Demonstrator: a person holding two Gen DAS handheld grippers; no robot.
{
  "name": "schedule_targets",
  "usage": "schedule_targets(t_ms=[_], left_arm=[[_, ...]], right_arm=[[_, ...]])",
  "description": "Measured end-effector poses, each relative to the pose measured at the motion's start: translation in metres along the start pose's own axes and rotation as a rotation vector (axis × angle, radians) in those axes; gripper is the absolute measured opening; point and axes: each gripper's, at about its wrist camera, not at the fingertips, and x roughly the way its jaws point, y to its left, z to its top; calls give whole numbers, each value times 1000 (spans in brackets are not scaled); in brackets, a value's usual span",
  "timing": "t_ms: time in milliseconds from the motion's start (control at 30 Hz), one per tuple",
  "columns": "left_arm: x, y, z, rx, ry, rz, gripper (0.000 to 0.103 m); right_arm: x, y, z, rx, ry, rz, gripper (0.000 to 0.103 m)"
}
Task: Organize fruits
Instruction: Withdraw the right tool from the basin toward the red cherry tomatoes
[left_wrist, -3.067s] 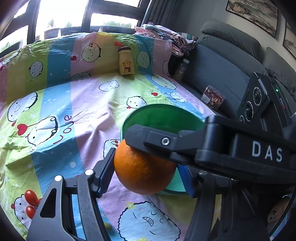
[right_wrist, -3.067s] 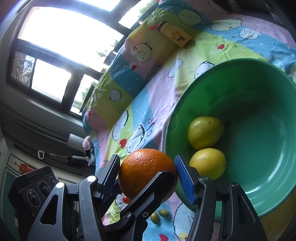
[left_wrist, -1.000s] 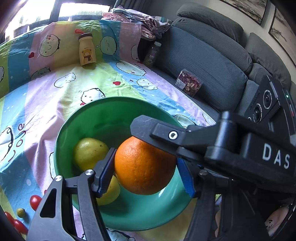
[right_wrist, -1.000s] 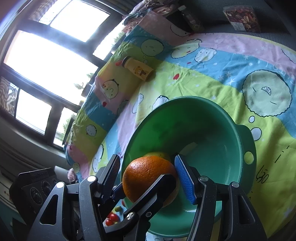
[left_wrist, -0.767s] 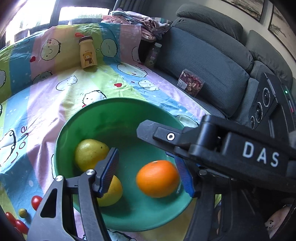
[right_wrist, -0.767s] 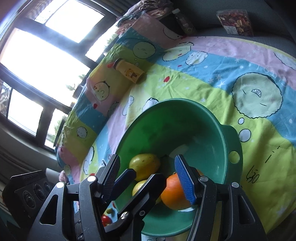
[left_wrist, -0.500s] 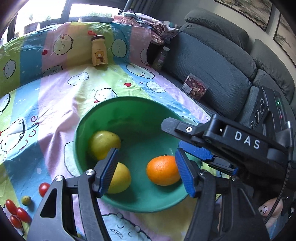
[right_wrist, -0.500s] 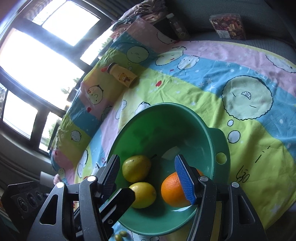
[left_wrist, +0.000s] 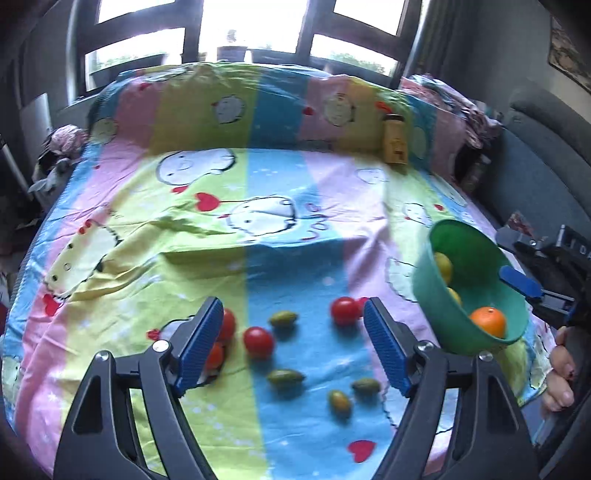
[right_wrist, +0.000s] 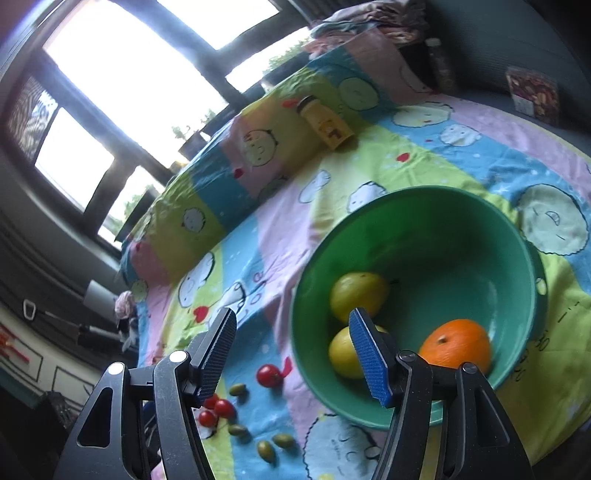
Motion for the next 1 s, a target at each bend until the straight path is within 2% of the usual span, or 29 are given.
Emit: schedule_targets(t_ms=[133,267,333,433,533,600,667,767,833,1000], left_arm=[[10,40,-15,-99,37,12,79],[19,63,-21,-169,87,48,77],[21,67,-23,-176,98,52,76],[23,71,-25,-176,96,48,69],[25,71,-25,-169,99,11,62],[29,70,-26,-161,105,-1,58],[33,71,-27,-164,124,9,52],[38,74,-28,-186,147,-17,43],[41,74,-29,-184,156,-33,42],[49,75,-31,-189,190,-15,42]], right_arm=[[26,30,-13,-74,101,59,66],[55,56,-29,-153,195,63,66],[69,67,-38,-178,236,76,66],[89,84,-52,-225,305,99,66],[109,94,-64,-246,373,114,66],[123,98,-71,-256,413,110,61],[134,101,-78,-256,450,100,48],[145,105,-88,-274,493,95,37],[149,107,-92,-284,510,95,35],[156,108,-100,-283,546,83,35]])
